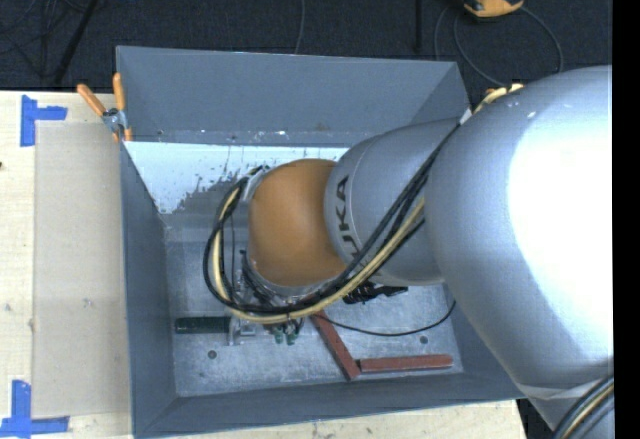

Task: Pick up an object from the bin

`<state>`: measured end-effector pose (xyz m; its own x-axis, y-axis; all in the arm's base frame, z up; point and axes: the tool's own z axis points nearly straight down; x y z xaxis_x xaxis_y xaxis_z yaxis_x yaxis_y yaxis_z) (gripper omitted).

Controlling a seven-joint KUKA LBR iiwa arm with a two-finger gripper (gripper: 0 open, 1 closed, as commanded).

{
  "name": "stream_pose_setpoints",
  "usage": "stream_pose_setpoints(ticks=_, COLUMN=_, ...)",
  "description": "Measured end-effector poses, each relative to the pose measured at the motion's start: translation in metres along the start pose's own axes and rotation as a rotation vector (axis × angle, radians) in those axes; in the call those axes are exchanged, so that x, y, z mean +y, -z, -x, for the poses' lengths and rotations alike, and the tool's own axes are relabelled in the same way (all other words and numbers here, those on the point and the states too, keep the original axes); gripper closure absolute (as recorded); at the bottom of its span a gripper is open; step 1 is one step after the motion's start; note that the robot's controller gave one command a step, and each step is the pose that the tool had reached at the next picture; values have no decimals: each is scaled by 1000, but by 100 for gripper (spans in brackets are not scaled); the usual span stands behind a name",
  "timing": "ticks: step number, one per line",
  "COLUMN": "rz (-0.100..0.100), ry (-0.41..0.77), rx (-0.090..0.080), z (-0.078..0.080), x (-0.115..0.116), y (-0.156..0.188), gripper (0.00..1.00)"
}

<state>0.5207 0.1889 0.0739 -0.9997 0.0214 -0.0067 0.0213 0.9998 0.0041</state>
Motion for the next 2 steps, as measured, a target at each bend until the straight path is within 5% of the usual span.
stream_pose_setpoints(ticks=1, rz=0, ry=0, rx=0, z=0, x=0, y=0, gripper=100)
stream_pose_setpoints(ticks=2, rz=-5, ry=35, rx=9, z=10, x=-2, y=197, gripper=100)
